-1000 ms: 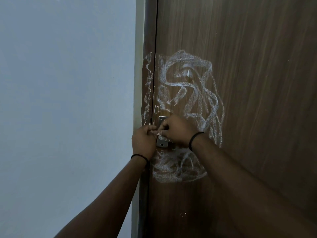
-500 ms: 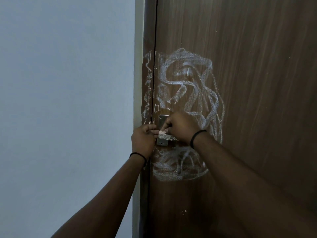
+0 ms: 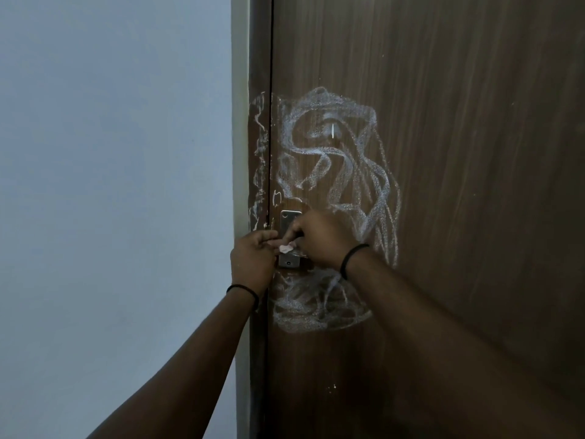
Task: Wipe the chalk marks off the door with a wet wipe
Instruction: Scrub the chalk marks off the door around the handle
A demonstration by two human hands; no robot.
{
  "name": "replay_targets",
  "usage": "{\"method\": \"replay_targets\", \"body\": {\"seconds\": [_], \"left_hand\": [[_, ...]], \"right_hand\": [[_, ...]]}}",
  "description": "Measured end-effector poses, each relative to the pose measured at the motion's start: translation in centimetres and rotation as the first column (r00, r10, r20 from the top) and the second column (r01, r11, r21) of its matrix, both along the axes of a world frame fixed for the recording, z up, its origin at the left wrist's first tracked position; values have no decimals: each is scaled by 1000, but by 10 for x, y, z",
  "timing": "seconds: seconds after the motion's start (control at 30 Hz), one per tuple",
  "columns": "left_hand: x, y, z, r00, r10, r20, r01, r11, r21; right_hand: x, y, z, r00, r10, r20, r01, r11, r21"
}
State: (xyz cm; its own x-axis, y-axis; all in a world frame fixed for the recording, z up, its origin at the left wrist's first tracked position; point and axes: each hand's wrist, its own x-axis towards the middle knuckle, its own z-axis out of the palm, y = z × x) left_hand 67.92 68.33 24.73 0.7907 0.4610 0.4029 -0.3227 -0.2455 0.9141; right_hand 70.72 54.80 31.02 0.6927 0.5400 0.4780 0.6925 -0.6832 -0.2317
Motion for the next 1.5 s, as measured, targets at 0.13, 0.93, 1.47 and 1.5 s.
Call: {"method": "replay_targets", "body": {"seconds": [0.13, 0.93, 1.47, 1.5], "left_hand": [[-1, -3, 4, 1000, -30, -1, 30, 1000, -10], [3, 1, -53, 990, 119, -76, -115, 992, 45], [17, 0, -61, 991, -80, 110, 106, 962, -252], [17, 1, -61, 990, -95, 107, 122, 951, -283]], "right_hand": [[7, -14, 13, 994, -103, 26, 105, 990, -91], [6, 52, -121, 890, 197, -412, 432, -68, 899], [10, 75, -129, 959, -121, -258, 275, 160, 948], [10, 72, -132, 960, -143, -240, 264, 175, 949]]}}
